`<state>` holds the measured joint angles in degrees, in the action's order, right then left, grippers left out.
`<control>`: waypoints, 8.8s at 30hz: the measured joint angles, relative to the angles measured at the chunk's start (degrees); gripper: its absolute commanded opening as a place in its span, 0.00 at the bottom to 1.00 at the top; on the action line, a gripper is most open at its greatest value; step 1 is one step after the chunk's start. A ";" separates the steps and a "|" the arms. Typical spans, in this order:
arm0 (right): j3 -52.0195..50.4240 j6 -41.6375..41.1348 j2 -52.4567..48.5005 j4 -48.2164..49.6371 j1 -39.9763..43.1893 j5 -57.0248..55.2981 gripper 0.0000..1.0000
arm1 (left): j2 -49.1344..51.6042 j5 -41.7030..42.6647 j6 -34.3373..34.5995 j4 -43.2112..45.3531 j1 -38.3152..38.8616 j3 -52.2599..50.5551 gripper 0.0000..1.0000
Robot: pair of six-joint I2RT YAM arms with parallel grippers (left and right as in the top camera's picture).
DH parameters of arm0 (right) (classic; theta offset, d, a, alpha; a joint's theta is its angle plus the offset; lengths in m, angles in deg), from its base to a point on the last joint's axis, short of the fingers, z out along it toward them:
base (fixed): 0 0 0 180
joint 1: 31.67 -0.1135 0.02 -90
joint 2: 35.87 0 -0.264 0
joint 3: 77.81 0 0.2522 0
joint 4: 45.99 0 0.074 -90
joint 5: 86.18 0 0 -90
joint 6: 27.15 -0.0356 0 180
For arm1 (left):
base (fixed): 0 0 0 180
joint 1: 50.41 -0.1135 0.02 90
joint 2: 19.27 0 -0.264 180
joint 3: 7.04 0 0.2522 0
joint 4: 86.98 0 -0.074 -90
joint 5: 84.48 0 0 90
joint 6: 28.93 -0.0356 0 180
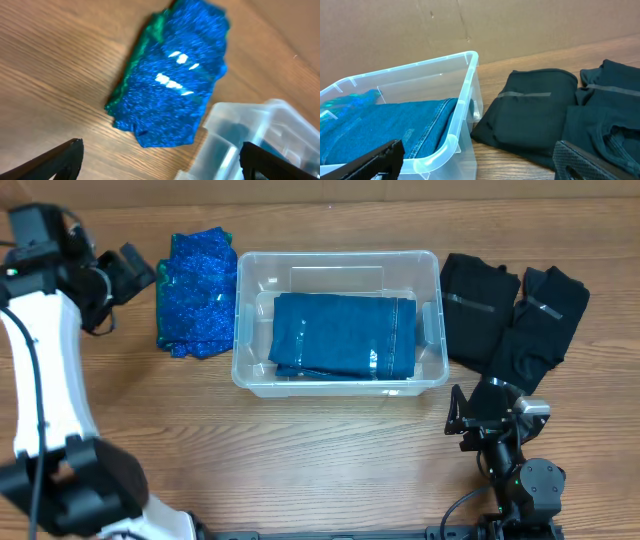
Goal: Pack container
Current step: 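Move the left gripper to the sparkly blue folded item and grasp it, then carry the sparkly blue item with the left gripper into the bin's right side, then release the sparkly item and raise the left gripper out of the bin, then move the right gripper to the left black garment and grasp it, then lower the black garment with the right gripper onto the denim in the bin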
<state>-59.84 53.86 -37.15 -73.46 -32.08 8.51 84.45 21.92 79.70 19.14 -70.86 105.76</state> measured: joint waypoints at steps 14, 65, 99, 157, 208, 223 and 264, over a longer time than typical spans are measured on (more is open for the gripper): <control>0.00 0.00 0.00 -0.02 0.00 -0.02 1.00 | 25.88 22.43 -12.59 11.26 -3.98 -0.07 0.99; 0.00 -0.02 0.00 -0.02 0.00 -0.02 1.00 | 2.38 14.75 8.46 2.14 47.67 25.75 0.04; 0.00 0.02 0.00 0.02 0.00 -0.02 1.00 | 21.57 4.42 10.91 -12.59 55.58 25.83 1.00; 14.29 -8.20 -4.31 -14.75 0.00 10.82 1.00 | -2.56 -13.35 -3.74 -36.57 22.03 51.43 1.00; 52.96 1.57 -102.07 -34.53 35.04 23.47 0.47 | -5.05 -13.38 -4.07 -36.76 18.88 51.30 1.00; 54.58 1.51 -97.63 -44.15 32.57 26.45 0.04 | -5.05 -13.38 -4.07 -36.76 18.88 51.30 1.00; 67.69 -15.80 -102.22 -4.76 -32.22 27.15 0.59 | -5.05 -13.38 -4.07 -36.76 18.88 51.30 1.00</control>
<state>7.85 38.06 -139.38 -78.23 -64.29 35.66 79.40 8.54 75.64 -17.62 -51.98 157.06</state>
